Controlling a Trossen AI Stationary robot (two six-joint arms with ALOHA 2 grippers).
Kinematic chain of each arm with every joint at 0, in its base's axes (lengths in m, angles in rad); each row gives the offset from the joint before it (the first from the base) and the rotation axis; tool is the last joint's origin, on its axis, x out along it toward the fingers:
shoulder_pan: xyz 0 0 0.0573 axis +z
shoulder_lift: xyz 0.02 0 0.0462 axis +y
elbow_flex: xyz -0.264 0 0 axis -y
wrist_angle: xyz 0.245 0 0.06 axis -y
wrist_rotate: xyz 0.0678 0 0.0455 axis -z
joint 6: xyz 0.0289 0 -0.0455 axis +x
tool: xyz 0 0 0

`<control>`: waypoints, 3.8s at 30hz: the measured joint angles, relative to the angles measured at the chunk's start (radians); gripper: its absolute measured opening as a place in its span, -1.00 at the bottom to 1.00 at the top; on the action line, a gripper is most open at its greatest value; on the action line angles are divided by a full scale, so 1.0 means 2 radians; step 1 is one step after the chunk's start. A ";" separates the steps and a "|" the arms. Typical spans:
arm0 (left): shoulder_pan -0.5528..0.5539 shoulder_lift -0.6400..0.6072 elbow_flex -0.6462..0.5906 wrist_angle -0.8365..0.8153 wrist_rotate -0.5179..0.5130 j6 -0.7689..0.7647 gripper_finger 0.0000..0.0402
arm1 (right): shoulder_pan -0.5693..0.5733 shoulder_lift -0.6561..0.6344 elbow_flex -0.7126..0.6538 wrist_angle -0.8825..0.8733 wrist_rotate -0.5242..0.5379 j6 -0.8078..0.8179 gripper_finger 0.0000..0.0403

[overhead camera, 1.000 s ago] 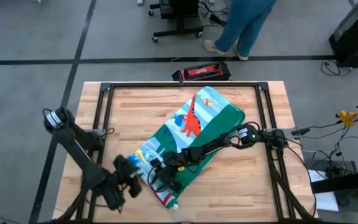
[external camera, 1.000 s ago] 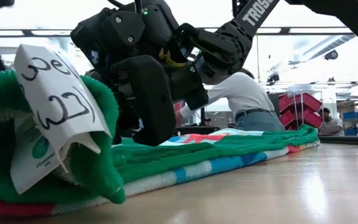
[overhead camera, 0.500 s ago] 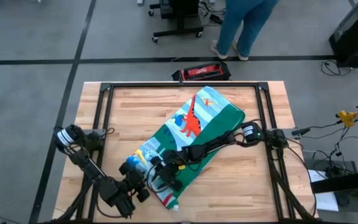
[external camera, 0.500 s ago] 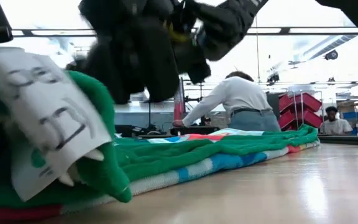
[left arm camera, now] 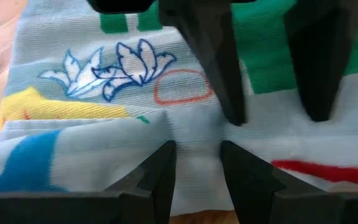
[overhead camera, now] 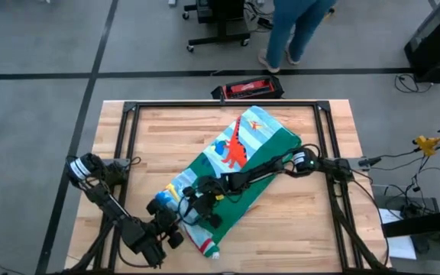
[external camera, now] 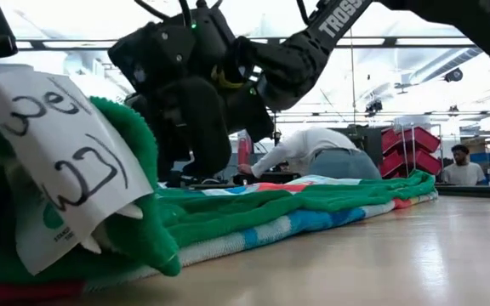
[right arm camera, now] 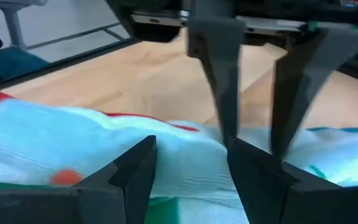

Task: Roll towel
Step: Roll the multi-color dinosaur print towel

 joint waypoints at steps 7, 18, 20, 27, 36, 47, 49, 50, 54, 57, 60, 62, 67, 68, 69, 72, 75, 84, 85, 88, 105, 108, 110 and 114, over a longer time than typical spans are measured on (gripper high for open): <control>0.000 -0.021 0.000 -0.012 0.010 0.015 -0.42 | 0.000 0.000 -0.002 -0.006 0.001 0.000 -0.09; -0.018 -0.076 0.000 0.009 0.095 0.003 -0.42 | 0.000 0.016 -0.002 -0.003 -0.002 -0.003 -0.09; -0.027 -0.064 0.000 0.026 0.106 -0.011 -0.42 | 0.000 0.021 -0.002 0.000 -0.003 -0.001 -0.09; -0.033 -0.005 0.000 0.048 0.102 -0.031 -0.42 | -0.001 0.022 -0.002 -0.002 -0.002 0.005 -0.09; -0.035 0.053 0.003 0.057 -0.007 -0.027 -0.42 | -0.006 0.022 0.000 -0.006 -0.003 0.010 -0.09; -0.031 0.035 0.003 0.038 -0.049 -0.006 -0.42 | -0.018 0.010 0.008 -0.055 0.005 0.007 -0.09; -0.031 0.027 0.003 0.031 -0.050 -0.006 -0.42 | -0.019 0.009 0.008 -0.057 0.007 0.005 -0.09; -0.031 0.025 0.003 0.027 -0.051 -0.006 -0.42 | -0.019 0.008 0.008 -0.057 0.009 0.004 -0.09; -0.029 0.020 0.004 0.016 -0.054 -0.006 -0.42 | -0.019 0.006 0.008 -0.062 0.010 -0.003 -0.09; -0.027 0.020 0.003 0.015 -0.057 -0.006 -0.42 | -0.019 0.002 0.008 -0.068 0.010 -0.006 -0.09; -0.024 0.020 0.002 0.014 -0.059 -0.006 -0.42 | -0.019 -0.009 0.008 -0.086 0.014 -0.015 -0.09; -0.023 0.020 0.002 0.012 -0.060 -0.006 -0.42 | -0.019 -0.015 0.008 -0.092 0.024 -0.019 -0.09; -0.021 0.020 0.002 0.009 -0.062 -0.006 -0.42 | -0.021 -0.033 0.008 -0.119 0.035 -0.035 -0.09; -0.021 0.020 0.002 0.009 -0.062 -0.006 -0.42 | -0.022 -0.036 0.008 -0.123 0.035 -0.036 -0.09; -0.021 0.020 0.002 0.009 -0.062 -0.006 -0.42 | -0.024 -0.039 0.008 -0.132 0.035 -0.036 -0.09; -0.021 0.020 0.002 0.009 -0.062 -0.007 -0.42 | -0.027 -0.041 0.008 -0.133 0.035 -0.036 -0.09; -0.020 0.020 0.002 0.009 -0.062 -0.008 -0.42 | -0.026 -0.041 0.007 -0.133 0.035 -0.036 -0.09; -0.018 0.017 0.002 0.008 -0.062 -0.006 -0.42 | -0.013 -0.019 0.005 -0.103 0.031 -0.036 -0.09; -0.017 0.016 0.003 0.008 -0.063 -0.003 -0.42 | -0.013 -0.015 0.005 -0.100 0.031 -0.036 -0.09; -0.013 0.011 0.006 0.007 -0.067 0.010 -0.42 | -0.013 -0.005 0.005 -0.090 0.030 -0.027 -0.09; 0.032 0.011 0.003 0.007 -0.080 0.082 -0.42 | -0.016 -0.031 0.008 -0.158 0.072 -0.048 -0.09; 0.033 0.011 0.003 0.007 -0.079 0.082 -0.42 | -0.018 -0.033 0.009 -0.167 0.072 -0.051 -0.09; 0.033 0.011 0.003 0.007 -0.078 0.082 -0.42 | -0.019 -0.035 0.009 -0.177 0.072 -0.055 -0.09; 0.033 0.011 0.003 0.007 -0.078 0.082 -0.42 | -0.019 -0.047 0.009 -0.196 0.075 -0.060 -0.09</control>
